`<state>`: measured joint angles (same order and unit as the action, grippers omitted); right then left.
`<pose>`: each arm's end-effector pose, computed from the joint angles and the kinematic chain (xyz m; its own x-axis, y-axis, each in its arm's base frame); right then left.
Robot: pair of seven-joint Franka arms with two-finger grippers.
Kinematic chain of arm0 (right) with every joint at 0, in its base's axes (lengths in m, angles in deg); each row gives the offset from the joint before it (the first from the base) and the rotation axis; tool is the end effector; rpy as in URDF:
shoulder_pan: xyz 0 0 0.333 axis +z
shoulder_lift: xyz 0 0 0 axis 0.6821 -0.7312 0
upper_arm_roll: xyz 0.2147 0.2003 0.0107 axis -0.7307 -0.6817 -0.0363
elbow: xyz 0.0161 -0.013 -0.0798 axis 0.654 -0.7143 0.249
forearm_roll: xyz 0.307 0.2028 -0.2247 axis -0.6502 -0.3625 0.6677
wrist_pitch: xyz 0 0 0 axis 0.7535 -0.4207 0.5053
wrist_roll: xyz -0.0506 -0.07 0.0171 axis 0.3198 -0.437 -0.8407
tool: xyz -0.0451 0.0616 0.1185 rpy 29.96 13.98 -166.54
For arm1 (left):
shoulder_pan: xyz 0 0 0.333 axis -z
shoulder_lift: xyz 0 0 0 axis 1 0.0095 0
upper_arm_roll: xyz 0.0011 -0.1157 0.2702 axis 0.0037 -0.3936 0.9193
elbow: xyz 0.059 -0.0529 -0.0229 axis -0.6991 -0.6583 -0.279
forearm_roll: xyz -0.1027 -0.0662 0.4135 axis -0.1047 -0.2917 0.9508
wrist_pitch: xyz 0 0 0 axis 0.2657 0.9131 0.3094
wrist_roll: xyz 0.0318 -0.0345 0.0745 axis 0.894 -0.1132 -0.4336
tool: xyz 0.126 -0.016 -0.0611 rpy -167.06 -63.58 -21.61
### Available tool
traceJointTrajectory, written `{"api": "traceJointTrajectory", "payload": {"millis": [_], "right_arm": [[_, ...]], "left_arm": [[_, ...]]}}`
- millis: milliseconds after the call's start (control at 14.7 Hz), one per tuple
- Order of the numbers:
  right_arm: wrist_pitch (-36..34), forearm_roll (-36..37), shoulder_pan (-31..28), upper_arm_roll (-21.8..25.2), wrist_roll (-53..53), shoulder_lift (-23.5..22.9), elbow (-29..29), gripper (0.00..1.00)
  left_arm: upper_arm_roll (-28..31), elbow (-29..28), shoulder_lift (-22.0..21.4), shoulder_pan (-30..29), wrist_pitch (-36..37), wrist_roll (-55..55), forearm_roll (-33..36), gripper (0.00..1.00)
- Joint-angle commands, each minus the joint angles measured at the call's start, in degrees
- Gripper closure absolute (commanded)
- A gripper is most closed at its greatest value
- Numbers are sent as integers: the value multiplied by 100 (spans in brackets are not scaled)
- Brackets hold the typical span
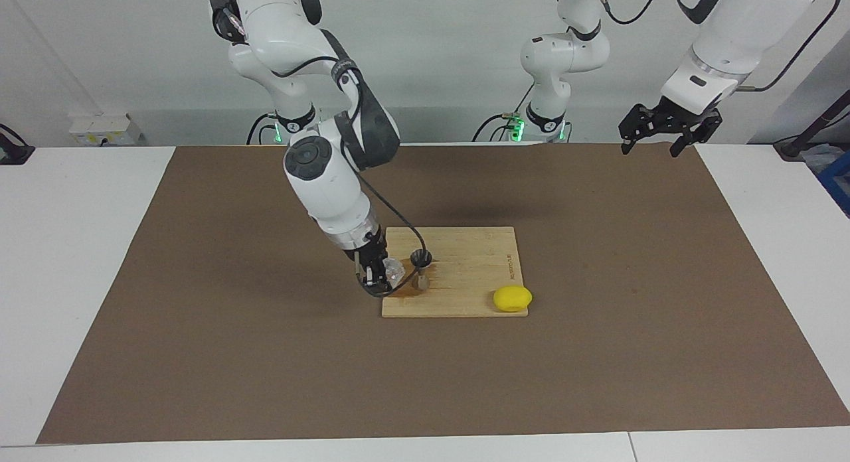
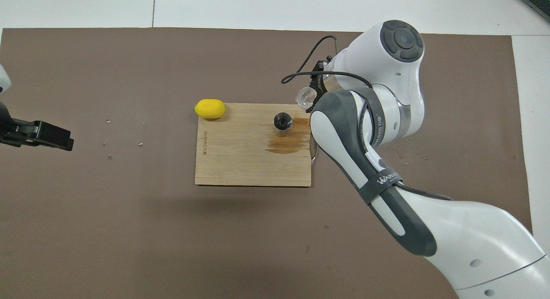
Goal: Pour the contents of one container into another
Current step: 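Tilt the glass cup with the right gripper to pour into the metal cup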
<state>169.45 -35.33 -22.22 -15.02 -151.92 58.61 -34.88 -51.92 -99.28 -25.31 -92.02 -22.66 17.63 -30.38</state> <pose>0.6897 0.2882 0.3553 0.0423 -0.9735 -0.2246 -0.9977 -0.0292 -0.0612 0.5686 -0.0461 0.5770 0.9874 -0.1425 -0.0685 -0.1414 -0.9897 0.0214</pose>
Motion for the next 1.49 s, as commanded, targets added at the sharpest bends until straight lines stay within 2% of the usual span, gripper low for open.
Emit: {"api": "traceJointTrajectory", "payload": {"millis": [0,136,746,1425], "right_arm": [[-231,403,91,-20,-139,-111,309,100],[-380,806,215,-20,-130,-93,309,100],[-987,1335,523,-38,-122,-67,476,100],[-873,1784,663,-47,-139,-111,582,100]], "left_arm": [[10,-94,-68,-34,-11,41,-55,0],[10,-94,-68,-25,-11,41,-55,0],[10,-94,-68,-25,-11,41,-55,0],[10,-94,-68,-25,-11,41,-55,0]]}}
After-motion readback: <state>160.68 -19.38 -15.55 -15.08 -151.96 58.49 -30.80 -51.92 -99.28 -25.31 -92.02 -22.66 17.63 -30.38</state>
